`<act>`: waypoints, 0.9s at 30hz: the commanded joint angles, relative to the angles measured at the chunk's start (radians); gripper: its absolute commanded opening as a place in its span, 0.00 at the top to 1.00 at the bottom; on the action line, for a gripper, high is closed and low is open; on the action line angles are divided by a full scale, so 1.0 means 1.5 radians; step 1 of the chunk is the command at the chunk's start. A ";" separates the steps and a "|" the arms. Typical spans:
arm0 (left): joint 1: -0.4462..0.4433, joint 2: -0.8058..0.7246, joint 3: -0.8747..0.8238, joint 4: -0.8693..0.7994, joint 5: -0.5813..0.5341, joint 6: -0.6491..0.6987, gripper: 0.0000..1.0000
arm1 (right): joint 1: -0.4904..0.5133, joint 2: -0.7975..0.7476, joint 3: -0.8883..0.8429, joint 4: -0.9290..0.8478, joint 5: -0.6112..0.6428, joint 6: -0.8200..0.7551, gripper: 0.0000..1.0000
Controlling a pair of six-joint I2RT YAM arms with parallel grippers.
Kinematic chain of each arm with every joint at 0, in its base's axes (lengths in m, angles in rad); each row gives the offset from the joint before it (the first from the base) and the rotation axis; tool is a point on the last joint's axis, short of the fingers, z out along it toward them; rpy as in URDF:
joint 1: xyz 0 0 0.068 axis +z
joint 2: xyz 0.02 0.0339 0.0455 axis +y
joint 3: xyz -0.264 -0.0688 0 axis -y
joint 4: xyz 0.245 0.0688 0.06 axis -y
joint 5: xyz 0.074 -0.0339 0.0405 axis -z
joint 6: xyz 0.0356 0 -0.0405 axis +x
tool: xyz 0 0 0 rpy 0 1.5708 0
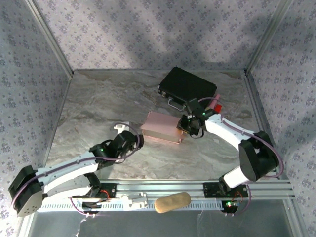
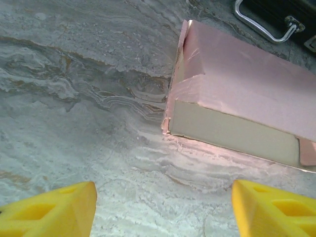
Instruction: Fold the paper box
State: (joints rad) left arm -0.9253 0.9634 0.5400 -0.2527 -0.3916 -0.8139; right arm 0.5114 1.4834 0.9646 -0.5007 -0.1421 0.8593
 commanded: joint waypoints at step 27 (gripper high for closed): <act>0.343 0.403 0.355 -0.090 0.415 0.260 0.32 | 0.003 -0.049 -0.008 -0.098 0.095 -0.060 0.64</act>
State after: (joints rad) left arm -0.4122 1.5578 1.0393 -0.4362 0.1753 -0.4454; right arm 0.5175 1.4338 0.9653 -0.6147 -0.0170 0.7914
